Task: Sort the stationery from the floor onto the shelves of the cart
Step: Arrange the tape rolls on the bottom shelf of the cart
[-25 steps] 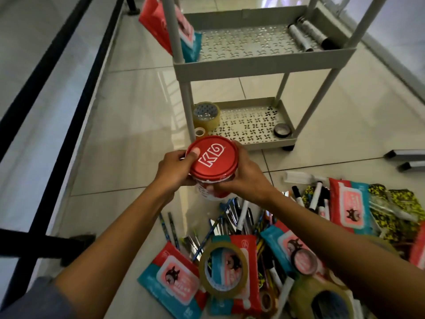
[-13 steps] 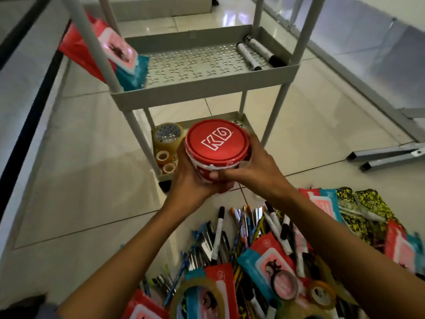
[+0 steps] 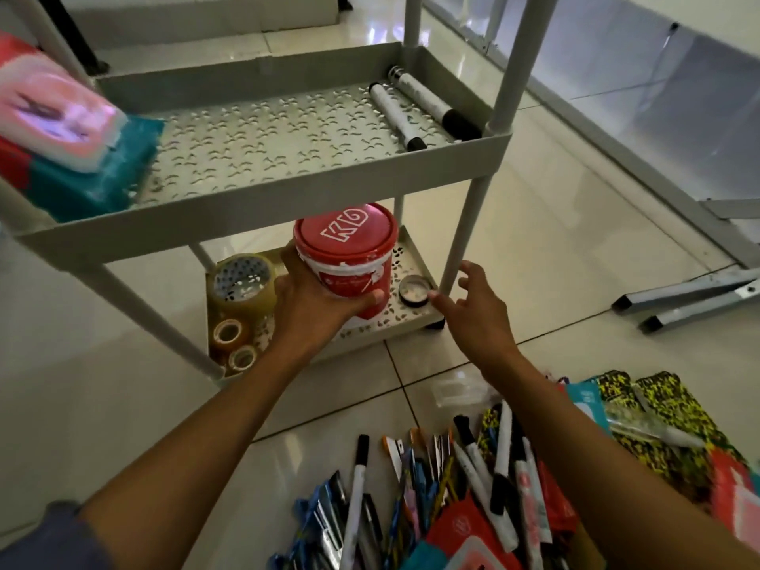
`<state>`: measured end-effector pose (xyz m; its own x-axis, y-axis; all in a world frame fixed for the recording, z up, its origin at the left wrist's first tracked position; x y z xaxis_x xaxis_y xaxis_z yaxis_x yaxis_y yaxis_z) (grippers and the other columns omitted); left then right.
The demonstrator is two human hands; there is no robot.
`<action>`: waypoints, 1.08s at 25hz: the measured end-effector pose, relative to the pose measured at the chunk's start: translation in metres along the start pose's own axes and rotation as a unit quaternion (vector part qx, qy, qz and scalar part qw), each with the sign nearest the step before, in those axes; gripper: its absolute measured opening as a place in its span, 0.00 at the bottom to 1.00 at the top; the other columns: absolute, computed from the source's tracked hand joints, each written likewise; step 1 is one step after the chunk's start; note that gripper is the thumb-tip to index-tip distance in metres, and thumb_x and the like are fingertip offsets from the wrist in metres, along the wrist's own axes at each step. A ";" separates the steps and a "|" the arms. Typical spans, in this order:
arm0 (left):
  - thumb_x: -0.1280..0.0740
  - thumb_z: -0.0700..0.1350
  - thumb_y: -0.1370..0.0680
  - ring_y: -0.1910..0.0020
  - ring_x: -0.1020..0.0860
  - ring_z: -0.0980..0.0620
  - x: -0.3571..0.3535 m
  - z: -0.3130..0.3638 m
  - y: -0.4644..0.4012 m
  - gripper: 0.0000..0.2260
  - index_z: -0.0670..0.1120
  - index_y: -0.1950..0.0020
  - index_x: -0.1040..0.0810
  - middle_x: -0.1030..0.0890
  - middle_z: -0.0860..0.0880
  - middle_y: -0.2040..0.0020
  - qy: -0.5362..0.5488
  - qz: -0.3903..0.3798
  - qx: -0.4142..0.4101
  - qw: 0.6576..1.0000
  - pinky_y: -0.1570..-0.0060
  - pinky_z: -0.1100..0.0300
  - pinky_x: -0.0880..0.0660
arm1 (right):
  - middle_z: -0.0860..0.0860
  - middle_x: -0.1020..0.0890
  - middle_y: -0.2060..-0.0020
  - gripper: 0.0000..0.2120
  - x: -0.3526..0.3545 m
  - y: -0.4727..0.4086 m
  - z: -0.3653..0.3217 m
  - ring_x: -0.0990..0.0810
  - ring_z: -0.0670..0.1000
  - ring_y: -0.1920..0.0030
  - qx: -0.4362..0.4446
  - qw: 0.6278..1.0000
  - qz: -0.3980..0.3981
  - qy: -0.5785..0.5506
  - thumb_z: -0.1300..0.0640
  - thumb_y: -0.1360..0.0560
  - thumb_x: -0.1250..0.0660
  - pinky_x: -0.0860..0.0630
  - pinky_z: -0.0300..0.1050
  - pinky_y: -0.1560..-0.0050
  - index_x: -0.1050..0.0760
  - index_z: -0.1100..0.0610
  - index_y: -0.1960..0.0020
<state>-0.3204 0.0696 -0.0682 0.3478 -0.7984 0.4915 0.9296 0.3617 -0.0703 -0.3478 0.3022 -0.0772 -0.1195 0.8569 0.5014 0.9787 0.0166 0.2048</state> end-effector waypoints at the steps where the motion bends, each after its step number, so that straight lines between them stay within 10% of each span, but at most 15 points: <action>1: 0.23 0.67 0.47 0.29 0.34 0.47 -0.004 -0.003 -0.007 0.57 0.50 0.27 0.49 0.34 0.49 0.29 -0.015 0.006 0.006 1.000 0.32 0.44 0.32 | 0.55 0.26 0.35 0.23 -0.005 -0.003 0.001 0.24 0.55 0.41 0.007 1.000 -0.003 0.007 0.52 0.23 0.33 0.26 0.43 0.50 0.35 0.53 0.31; 6: 0.25 0.68 0.47 0.30 0.34 0.45 -0.032 -0.022 -0.036 0.58 0.51 0.28 0.51 0.32 0.48 0.30 -0.030 0.008 0.040 0.999 0.33 0.48 0.32 | 0.51 0.22 0.50 0.14 -0.015 -0.014 0.009 0.22 0.50 0.55 0.025 0.999 0.011 0.029 0.55 0.23 0.33 0.25 0.35 0.61 0.33 0.56 0.42; 11: 0.23 0.66 0.45 0.30 0.34 0.48 -0.048 -0.029 -0.039 0.57 0.50 0.26 0.49 0.33 0.49 0.30 -0.008 0.030 0.030 0.999 0.32 0.46 0.32 | 0.56 0.20 0.50 0.14 -0.017 -0.020 0.012 0.19 0.56 0.54 0.050 0.997 0.028 0.059 0.59 0.23 0.33 0.19 0.53 0.53 0.34 0.55 0.41; 16: 0.20 0.50 0.37 0.28 0.42 0.46 -0.058 -0.021 -0.031 0.51 0.44 0.25 0.51 0.43 0.42 0.30 0.015 0.053 0.020 0.998 0.31 0.52 0.37 | 0.55 0.19 0.52 0.14 -0.016 -0.021 0.015 0.18 0.55 0.55 0.067 0.995 0.035 0.064 0.60 0.23 0.33 0.18 0.53 0.55 0.34 0.55 0.41; 27: 0.25 0.50 0.30 0.27 0.37 0.45 -0.077 -0.026 -0.041 0.45 0.48 0.24 0.52 0.39 0.44 0.25 0.020 -0.003 0.047 0.999 0.30 0.45 0.36 | 0.56 0.19 0.51 0.15 -0.018 -0.020 0.016 0.18 0.55 0.53 0.078 0.994 0.029 0.064 0.61 0.24 0.33 0.18 0.52 0.54 0.34 0.56 0.40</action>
<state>-0.3819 0.1039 -0.1254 0.3488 -0.8186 0.4563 0.9166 0.3994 0.0157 -0.3628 0.2951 -0.1041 -0.0729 0.7861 0.6138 0.9973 0.0573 0.0451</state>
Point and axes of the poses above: each hand's wrist, its own y-axis away from the middle knuckle, its own x-axis out of the back of the hand, z = x × y, the point moved 10 cm from there along -y, towards the middle knuckle
